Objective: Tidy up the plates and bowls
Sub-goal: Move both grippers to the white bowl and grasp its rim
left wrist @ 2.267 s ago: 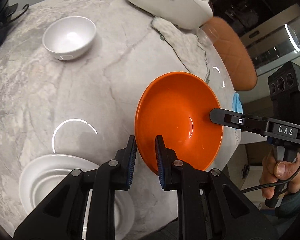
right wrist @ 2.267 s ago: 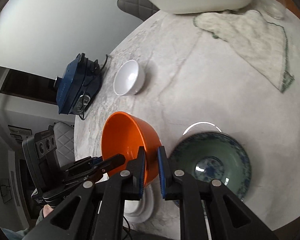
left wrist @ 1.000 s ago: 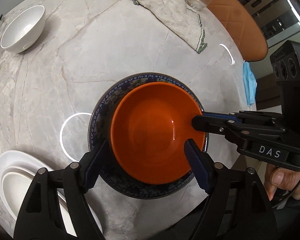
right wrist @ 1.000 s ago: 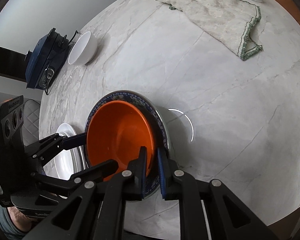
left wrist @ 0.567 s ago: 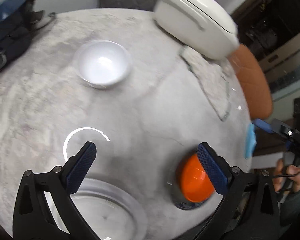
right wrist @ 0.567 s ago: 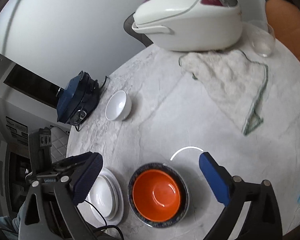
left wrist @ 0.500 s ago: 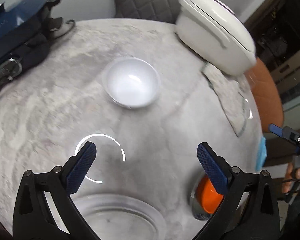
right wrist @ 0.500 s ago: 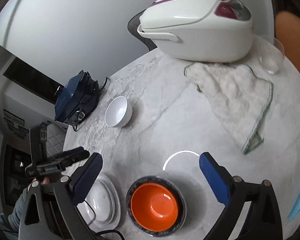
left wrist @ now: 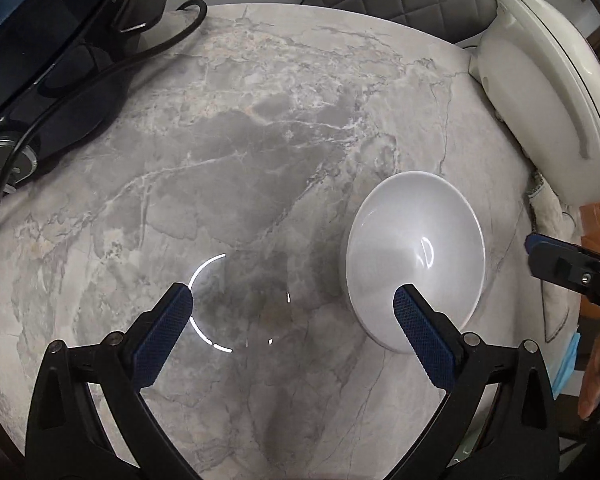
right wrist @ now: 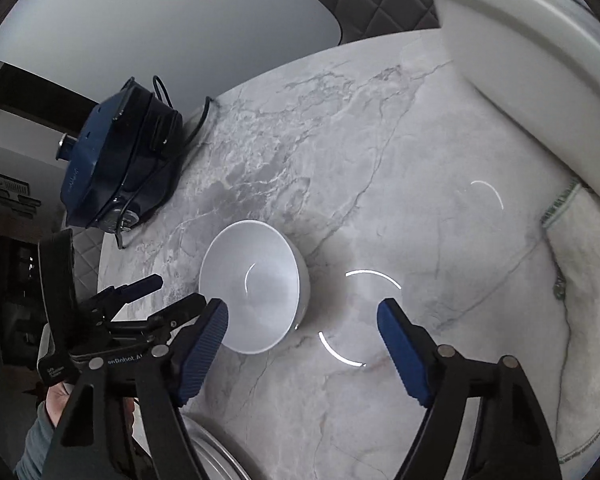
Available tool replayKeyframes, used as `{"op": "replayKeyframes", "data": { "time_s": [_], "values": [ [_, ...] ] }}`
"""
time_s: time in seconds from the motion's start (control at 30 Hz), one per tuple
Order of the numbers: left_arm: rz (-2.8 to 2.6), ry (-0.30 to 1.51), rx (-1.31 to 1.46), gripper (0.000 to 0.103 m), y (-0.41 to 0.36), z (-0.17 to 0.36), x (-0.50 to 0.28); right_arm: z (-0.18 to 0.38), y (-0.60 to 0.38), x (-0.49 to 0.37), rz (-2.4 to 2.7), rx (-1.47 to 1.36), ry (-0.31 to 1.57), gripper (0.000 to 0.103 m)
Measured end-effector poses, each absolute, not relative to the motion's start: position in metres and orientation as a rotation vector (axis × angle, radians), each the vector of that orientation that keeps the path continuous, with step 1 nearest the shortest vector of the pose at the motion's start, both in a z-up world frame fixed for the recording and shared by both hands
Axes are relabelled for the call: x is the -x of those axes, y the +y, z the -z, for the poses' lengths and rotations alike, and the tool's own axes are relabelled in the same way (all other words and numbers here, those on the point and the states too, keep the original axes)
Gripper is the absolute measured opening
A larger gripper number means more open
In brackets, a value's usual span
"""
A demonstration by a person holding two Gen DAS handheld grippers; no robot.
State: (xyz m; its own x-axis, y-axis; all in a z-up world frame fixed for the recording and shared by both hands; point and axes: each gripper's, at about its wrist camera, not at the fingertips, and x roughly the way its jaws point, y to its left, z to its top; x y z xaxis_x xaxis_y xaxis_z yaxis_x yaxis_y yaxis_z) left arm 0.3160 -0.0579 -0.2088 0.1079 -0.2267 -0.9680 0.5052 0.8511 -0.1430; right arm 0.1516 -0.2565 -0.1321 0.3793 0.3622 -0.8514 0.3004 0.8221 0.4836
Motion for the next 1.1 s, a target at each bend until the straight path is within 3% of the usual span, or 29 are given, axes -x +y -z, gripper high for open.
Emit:
{"op": "replayKeyframes", "data": {
  "time_s": [0.27,0.4,0.57,0.63,0.73,0.77,1.1],
  "values": [
    [0.556,1.345,-0.301,0.097,-0.069,0.226,-0.321,0.175,-0.249,-0.17,-0.037,-0.661,1.302,0.062],
    [0.562,1.367,-0.301,0.061,-0.071,0.236,-0.322,0.182,-0.252,-0.172,-0.037,-0.677,1.308,0.046],
    [0.606,1.382,-0.297,0.045,-0.078,0.243,-0.316,0.188,-0.25,-0.174,-0.054,-0.678,1.314,0.038],
    [0.63,1.386,-0.289,0.033,-0.081,0.243,-0.313,0.188,-0.249,-0.174,-0.067,-0.682,1.309,0.034],
    [0.643,1.374,-0.305,0.021,-0.088,0.241,-0.309,0.185,-0.243,-0.176,-0.094,-0.666,1.297,0.02],
    [0.645,1.372,-0.306,0.019,-0.09,0.24,-0.308,0.183,-0.24,-0.176,-0.101,-0.66,1.295,0.015],
    [0.657,1.364,-0.309,0.017,-0.094,0.229,-0.3,0.175,-0.239,-0.17,-0.101,-0.662,1.279,0.012]
  ]
}}
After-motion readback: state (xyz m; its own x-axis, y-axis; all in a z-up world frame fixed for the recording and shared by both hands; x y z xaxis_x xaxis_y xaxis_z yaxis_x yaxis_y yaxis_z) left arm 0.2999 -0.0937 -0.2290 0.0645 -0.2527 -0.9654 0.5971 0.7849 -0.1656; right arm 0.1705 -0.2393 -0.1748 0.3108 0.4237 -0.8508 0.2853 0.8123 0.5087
